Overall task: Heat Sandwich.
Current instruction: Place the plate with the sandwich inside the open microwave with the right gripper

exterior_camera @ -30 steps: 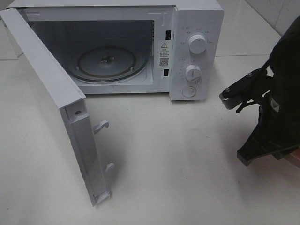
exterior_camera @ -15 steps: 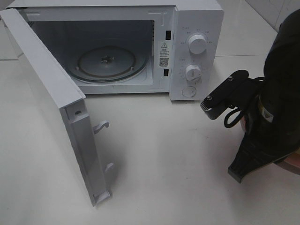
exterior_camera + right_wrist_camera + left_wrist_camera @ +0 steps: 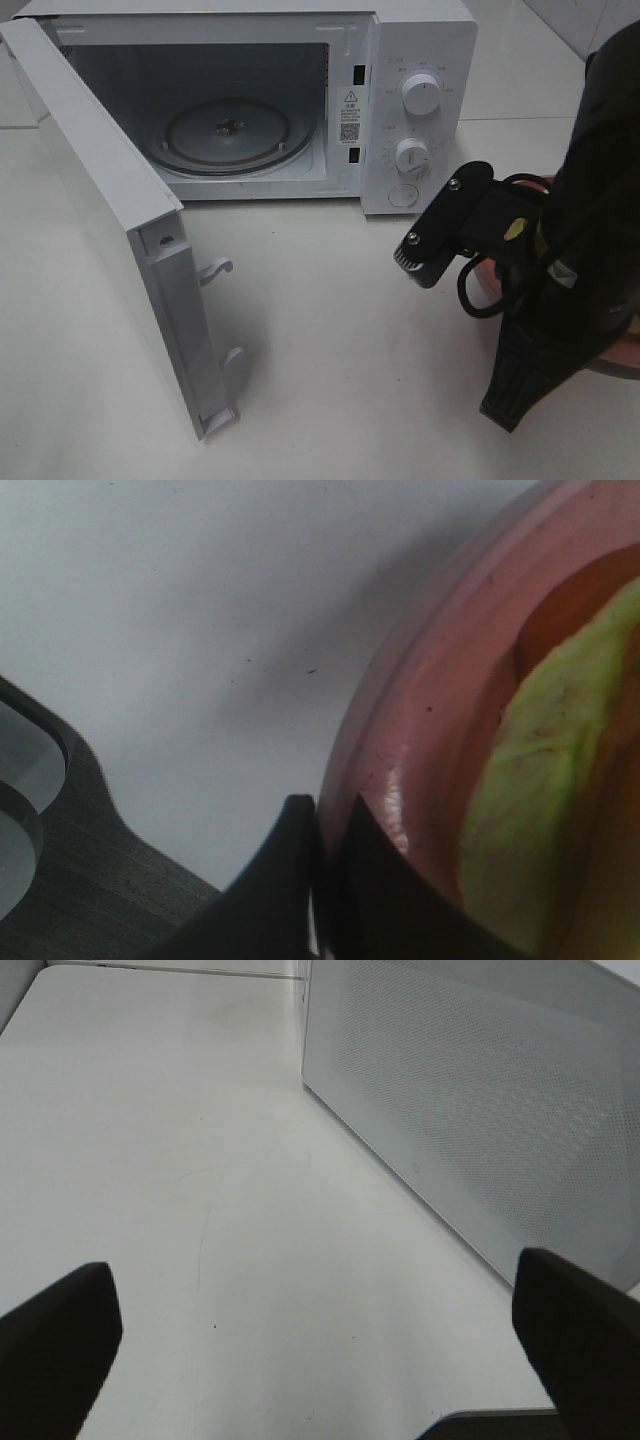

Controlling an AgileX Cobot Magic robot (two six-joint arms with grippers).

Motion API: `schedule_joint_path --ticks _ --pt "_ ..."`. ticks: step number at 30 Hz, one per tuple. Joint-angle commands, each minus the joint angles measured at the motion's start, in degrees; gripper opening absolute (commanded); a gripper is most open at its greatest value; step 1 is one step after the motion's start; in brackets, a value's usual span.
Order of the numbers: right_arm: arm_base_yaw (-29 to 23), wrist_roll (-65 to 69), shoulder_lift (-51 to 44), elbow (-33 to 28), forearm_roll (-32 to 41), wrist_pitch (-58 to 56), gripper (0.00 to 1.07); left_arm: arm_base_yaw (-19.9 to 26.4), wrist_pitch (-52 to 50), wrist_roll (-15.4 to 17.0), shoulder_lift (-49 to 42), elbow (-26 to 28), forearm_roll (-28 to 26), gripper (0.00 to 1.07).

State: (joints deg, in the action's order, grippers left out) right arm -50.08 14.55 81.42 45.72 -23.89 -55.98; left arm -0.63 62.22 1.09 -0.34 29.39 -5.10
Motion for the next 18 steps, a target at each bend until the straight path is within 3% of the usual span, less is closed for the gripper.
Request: schedule_joint_path --ticks 1,18 --pt "-1.7 -2.8 -0.7 -0.8 -1.6 -0.2 0.0 -0.3 -0.8 -0.1 -0.9 0.1 -0.5 1.0" --pt "-2.3 -21.0 -0.7 -1.8 -1.1 7.4 0.0 -0.3 -0.8 -0.1 -0.9 0.1 -0.5 1.0"
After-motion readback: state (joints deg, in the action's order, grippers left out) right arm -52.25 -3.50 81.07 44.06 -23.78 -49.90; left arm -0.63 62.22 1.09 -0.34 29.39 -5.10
